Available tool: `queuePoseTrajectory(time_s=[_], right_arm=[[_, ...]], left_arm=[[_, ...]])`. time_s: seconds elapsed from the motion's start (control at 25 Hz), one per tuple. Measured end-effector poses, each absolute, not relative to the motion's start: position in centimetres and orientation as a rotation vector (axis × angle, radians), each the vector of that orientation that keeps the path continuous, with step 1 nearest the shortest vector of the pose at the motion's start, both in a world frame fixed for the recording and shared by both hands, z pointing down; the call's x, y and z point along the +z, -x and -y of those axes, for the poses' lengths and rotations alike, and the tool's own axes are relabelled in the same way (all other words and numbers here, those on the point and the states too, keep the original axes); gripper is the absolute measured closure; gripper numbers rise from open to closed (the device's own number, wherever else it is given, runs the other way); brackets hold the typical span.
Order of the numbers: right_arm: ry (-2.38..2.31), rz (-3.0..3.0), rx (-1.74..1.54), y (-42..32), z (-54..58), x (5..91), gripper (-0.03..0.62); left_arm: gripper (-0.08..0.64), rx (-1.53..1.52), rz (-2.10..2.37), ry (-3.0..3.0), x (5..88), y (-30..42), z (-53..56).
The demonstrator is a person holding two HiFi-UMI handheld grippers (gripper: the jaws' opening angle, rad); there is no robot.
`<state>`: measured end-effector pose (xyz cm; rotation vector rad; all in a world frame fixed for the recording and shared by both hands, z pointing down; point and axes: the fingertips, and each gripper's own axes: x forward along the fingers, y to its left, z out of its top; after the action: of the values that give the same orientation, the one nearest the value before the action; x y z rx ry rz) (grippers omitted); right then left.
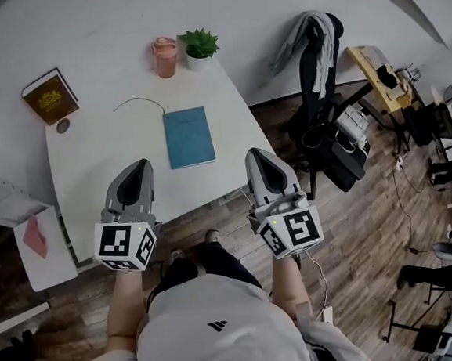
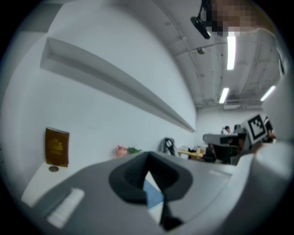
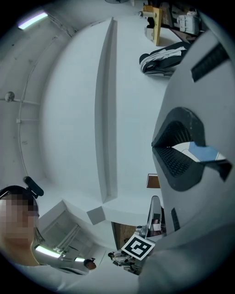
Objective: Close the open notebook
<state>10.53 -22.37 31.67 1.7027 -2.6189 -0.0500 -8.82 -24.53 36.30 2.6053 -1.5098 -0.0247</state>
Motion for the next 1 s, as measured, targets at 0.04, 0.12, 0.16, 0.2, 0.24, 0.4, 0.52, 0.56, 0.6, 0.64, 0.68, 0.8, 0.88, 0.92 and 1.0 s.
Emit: queuePoseTrajectory(time_s=[0.04, 0.12, 0.16, 0.2, 0.24, 0.4, 0.52, 0.56, 0.6, 0.64, 0.68, 0.8, 0.88, 0.92, 1.0], right_arm=[[-1.712, 2.614, -0.057, -10.5, 22.0, 31.5, 0.598], [-1.731, 2.604, -0.069, -10.4, 21.4, 31.3, 0.598], [-1.740, 2.599, -0.074, -10.4, 21.1, 31.1, 0.598], [-1.749, 2.594, -0.077, -10.4, 20.8, 31.0, 0.598], [-1.757, 2.589, -0.080, -10.3, 20.5, 31.0, 0.598], [-1.788, 2.570, -0.089, -10.2, 19.5, 30.8, 0.598], [-1.805, 2.561, -0.099, -9.8, 18.8, 30.7, 0.598], [-1.809, 2.559, -0.102, -9.7, 18.6, 30.6, 0.598], [-1.813, 2.556, -0.104, -9.7, 18.4, 30.6, 0.598], [-1.818, 2.553, -0.106, -9.6, 18.3, 30.6, 0.598], [-1.822, 2.549, -0.108, -9.4, 18.1, 30.7, 0.598], [-1.836, 2.536, -0.114, -9.1, 17.7, 30.8, 0.598], [-1.843, 2.532, -0.119, -8.9, 17.5, 30.7, 0.598], [-1.847, 2.531, -0.120, -8.8, 17.4, 30.7, 0.599], [-1.854, 2.528, -0.122, -8.7, 17.2, 30.6, 0.600]], left_arm=[[0.552, -0.037, 1.518, -2.612, 35.9, 9.1, 24.3], [0.552, -0.059, 1.538, -2.626, 35.0, 9.6, 23.7], [0.552, -0.068, 1.550, -2.634, 34.6, 9.8, 23.5], [0.552, -0.073, 1.562, -2.644, 34.2, 10.0, 23.2], [0.552, -0.075, 1.572, -2.657, 33.9, 10.2, 23.0], [0.552, -0.091, 1.582, -2.700, 32.8, 10.5, 22.0], [0.552, -0.115, 1.594, -2.713, 32.2, 11.1, 21.4], [0.552, -0.113, 1.601, -2.721, 32.0, 11.2, 21.2], [0.552, -0.111, 1.607, -2.730, 31.9, 11.4, 21.0], [0.552, -0.113, 1.609, -2.736, 31.8, 11.6, 20.9], [0.552, -0.117, 1.609, -2.739, 31.7, 11.7, 20.7], [0.552, -0.134, 1.598, -2.747, 31.6, 12.3, 20.2], [0.552, -0.133, 1.596, -2.753, 31.6, 12.5, 20.0], [0.552, -0.131, 1.596, -2.757, 31.6, 12.5, 19.8], [0.552, -0.129, 1.593, -2.765, 31.5, 12.7, 19.5]])
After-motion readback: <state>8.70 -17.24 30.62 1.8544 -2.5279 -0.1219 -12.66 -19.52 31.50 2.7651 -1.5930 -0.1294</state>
